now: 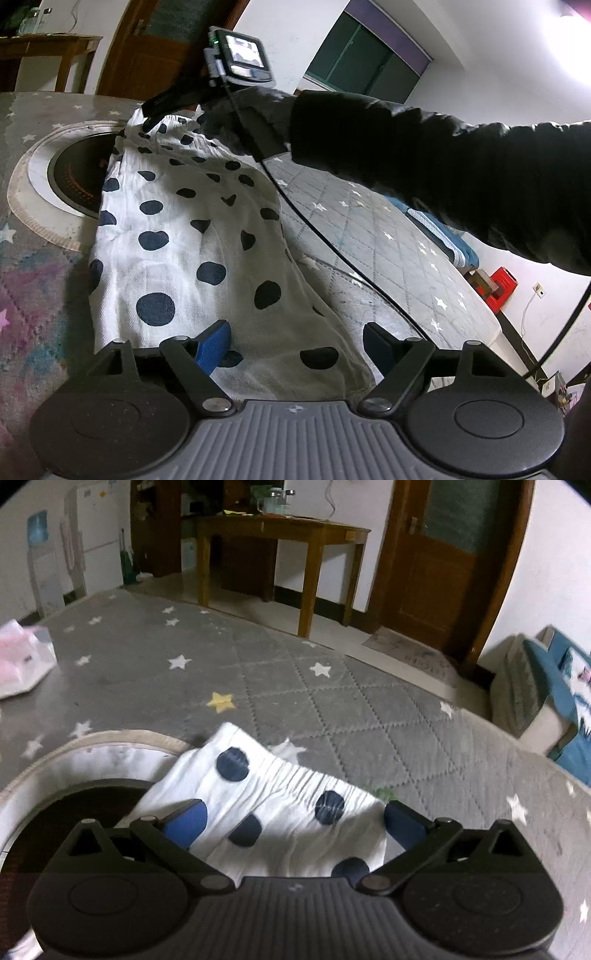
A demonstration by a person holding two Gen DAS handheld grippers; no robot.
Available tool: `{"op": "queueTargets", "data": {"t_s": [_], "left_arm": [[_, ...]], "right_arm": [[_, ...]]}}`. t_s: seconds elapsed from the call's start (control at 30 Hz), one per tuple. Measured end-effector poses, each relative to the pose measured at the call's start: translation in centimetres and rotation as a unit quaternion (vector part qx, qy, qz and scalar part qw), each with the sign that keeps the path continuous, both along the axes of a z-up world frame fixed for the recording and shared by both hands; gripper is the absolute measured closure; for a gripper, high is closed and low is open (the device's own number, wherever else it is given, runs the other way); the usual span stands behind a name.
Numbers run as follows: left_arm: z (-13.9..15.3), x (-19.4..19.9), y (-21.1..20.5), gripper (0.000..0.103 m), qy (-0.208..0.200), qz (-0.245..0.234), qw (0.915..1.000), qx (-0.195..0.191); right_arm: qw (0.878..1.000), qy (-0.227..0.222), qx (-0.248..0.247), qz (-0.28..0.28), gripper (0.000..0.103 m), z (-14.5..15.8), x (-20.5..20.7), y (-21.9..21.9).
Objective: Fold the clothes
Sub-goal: 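Lift the waistband with the right gripper and fold it toward the left gripper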
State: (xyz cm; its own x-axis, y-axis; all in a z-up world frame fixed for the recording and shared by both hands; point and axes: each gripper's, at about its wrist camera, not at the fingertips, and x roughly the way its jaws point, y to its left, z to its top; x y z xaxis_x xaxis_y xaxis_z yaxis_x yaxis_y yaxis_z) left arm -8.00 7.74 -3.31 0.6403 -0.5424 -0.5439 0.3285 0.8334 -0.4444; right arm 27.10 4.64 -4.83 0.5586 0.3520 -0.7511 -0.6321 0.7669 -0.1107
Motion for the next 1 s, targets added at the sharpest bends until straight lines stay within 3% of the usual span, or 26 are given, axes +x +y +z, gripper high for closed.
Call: {"op": "queueTargets", "data": {"t_s": [0.13,0.3,0.47,0.57,0.7,0.87,1.0], "left_arm": [[0.2,0.0,-0.1,0.022,0.004,0.0,1.0,0.001],[0.6,0.0,0.2,0.021,0.008,0.005,1.0,-0.001],[1.5,-0.1,0.2,0.018,0.0,0.011,0.9998,0.013],[2.0,0.0,0.5,0.014,-0.006,0.024,0.9995,0.022],[2.9,-0.2,0.9,0.014,-0.013,0.041,0.9986,0.03],[3.1,-0.4,1.4,0.013,-0.008,0.06,0.9974,0.038],[3.2,-0.8,1.9,0.013,-0.004,0.073,0.9963,0.045]], "right_arm": [[1.0,0.01,0.024,0.006,0.0,0.4,1.0,-0.5],[0.995,0.034,0.091,-0.006,0.0,1.8,2.1,-4.1],[0.993,0.054,0.107,-0.016,0.006,0.9,2.8,-6.6],[0.99,0.07,0.119,-0.018,0.014,0.2,3.2,-6.9],[0.992,0.048,0.12,-0.008,0.022,-0.2,2.9,-6.5],[0.99,0.045,0.131,0.006,0.039,-0.1,2.7,-6.1],[0.989,0.049,0.142,0.008,0.06,0.1,2.6,-6.4]]}}
